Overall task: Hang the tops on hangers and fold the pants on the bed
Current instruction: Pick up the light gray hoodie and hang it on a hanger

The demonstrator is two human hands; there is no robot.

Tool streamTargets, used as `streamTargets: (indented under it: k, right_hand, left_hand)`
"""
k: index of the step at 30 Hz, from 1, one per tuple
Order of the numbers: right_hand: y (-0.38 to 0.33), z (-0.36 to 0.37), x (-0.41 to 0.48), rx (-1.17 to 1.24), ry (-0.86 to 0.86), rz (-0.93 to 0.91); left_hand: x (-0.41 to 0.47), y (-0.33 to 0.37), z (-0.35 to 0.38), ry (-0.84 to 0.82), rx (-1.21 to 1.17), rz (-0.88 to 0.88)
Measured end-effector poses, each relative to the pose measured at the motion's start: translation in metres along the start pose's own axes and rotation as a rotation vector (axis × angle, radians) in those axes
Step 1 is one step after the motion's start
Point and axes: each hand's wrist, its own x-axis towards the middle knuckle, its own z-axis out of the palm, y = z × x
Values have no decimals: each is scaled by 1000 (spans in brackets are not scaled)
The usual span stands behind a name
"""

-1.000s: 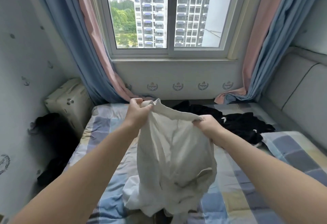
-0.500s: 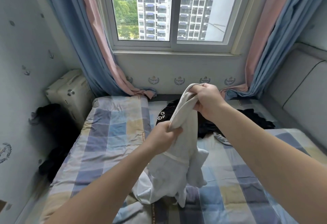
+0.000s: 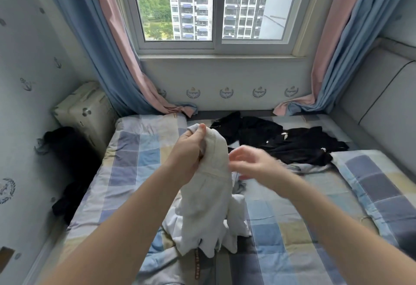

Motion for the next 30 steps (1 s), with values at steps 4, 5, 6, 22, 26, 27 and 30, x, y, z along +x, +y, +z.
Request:
streamTargets:
  k: [4, 5, 6, 22, 26, 27, 30]
  right_hand:
    - [58, 50, 3, -107, 67, 44]
    - [70, 53, 6, -131, 109, 69]
    - [79, 51, 10, -137, 129, 98]
    - [-19, -2, 10, 289, 397, 20]
    - [-43, 4, 10, 406, 403, -40]
    - [-48, 5, 10, 439, 402, -56]
    - [-61, 6, 10, 516, 385, -88]
  left_hand:
    - [-4, -6, 5, -26, -51, -32]
    - [-5, -5, 3, -31, -47, -32]
    - [-5, -4, 0, -34, -37, -26]
    - [-36, -14, -24, 63, 691, 389]
    - [-50, -46, -3, -126, 838, 289]
    - [-50, -55, -1, -101, 868, 242]
    - [-45, -71, 2, -28, 892, 213]
